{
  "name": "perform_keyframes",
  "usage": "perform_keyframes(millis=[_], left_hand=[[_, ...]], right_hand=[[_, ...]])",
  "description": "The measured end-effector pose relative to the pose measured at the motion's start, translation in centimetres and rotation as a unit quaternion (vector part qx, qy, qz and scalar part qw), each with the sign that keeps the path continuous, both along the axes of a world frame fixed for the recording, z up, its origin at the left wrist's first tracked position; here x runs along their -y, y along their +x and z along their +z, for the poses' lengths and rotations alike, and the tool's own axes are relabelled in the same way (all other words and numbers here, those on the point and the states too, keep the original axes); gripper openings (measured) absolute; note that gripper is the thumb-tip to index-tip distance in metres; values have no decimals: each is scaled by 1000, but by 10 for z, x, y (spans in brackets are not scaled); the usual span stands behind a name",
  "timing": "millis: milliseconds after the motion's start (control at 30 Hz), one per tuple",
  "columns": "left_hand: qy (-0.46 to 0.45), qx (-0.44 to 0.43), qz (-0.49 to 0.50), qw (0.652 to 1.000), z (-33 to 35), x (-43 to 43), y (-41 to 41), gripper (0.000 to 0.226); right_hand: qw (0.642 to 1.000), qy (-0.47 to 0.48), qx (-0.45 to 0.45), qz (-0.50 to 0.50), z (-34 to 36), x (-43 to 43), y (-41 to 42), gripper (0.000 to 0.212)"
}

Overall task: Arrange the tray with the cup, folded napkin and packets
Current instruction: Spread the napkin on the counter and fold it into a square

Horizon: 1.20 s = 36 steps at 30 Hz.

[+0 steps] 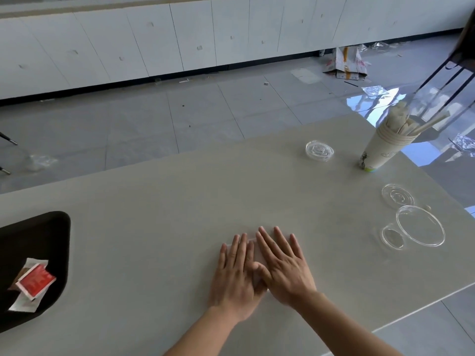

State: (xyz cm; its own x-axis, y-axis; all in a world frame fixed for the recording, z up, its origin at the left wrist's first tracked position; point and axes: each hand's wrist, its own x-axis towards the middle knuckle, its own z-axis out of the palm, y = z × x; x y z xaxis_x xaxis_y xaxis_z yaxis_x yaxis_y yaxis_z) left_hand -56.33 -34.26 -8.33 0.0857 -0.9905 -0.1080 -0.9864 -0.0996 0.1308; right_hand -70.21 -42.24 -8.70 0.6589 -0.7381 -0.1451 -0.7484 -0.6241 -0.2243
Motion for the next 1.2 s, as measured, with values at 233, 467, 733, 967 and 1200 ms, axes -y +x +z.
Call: perform_keyframes(millis=[233,467,733,967,1200], left_hand=[[7,0,5,1000,1,-13,14,92],[17,22,6,1000,-3,-27,23,94],[22,19,30,999,-6,-32,20,92],[-10,-6,44,999,2,-39,13,84],[17,23,33,999,-1,-40,10,90]], right_hand=[[999,-38,-7,-6,-3,-1,0,73],[999,-48,-10,-6,-4,-1,1,73],[999,-47,-18,-3,-4,-2,0,76],[998,-51,-23,2,-2,-2,0,75],[999,-30,-17,-7,-4,-3,1,75]])
